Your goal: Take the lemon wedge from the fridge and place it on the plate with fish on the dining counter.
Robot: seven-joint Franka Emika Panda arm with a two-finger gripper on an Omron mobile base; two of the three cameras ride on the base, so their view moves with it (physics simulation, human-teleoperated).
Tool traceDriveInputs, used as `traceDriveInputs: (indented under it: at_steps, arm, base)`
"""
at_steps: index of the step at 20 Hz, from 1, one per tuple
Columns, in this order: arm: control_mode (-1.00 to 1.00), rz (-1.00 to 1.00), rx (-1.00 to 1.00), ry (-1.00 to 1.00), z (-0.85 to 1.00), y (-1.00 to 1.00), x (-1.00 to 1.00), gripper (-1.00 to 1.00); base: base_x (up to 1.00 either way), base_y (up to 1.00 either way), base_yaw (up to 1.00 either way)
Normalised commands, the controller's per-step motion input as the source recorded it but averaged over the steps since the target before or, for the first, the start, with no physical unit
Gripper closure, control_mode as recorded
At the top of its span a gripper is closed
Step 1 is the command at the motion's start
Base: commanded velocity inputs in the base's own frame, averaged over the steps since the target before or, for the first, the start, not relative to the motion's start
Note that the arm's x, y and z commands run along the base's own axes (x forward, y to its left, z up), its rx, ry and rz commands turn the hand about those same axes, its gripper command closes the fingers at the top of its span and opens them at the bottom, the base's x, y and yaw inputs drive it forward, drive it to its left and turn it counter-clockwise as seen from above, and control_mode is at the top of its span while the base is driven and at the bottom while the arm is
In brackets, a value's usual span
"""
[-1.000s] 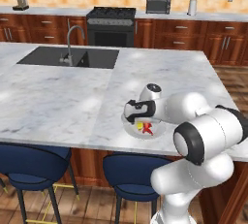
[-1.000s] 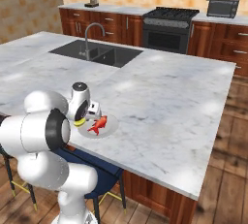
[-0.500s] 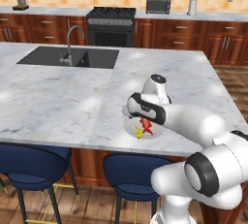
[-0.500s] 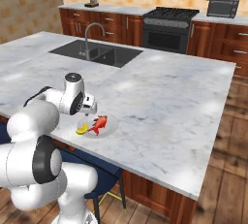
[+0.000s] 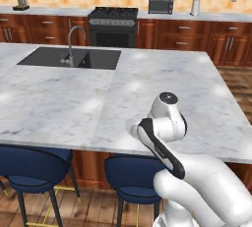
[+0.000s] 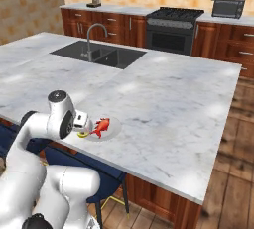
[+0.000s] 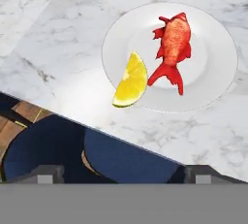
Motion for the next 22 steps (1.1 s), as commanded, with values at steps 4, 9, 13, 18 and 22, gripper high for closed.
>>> traceDriveInputs:
  at_steps: [4, 9, 13, 18, 22]
  arm:
    - [-1.0, -0.14, 0.0, -0.38, 0.43, -0.12, -1.0, -1.0]
    - [-1.0, 0.0, 0.0, -0.11, 0.09, 0.04, -0.2, -1.0]
    - [-1.0, 0.04, 0.0, -0.53, 0.61, 0.15, -0.93, -1.0]
    - [-1.0, 0.12, 0.0, -0.81, 0.63, 0.2, -0.89, -1.0]
    - [-1.0, -0.04, 0.08, -1.0, 0.0, -0.04, -0.88, -1.0]
  base:
    - [0.0, 0.0, 0.0]
    - [0.0, 0.0, 0.0]
    - [0.0, 0.0, 0.0]
    - [0.0, 0.0, 0.0]
    - [0.0, 0.0, 0.0]
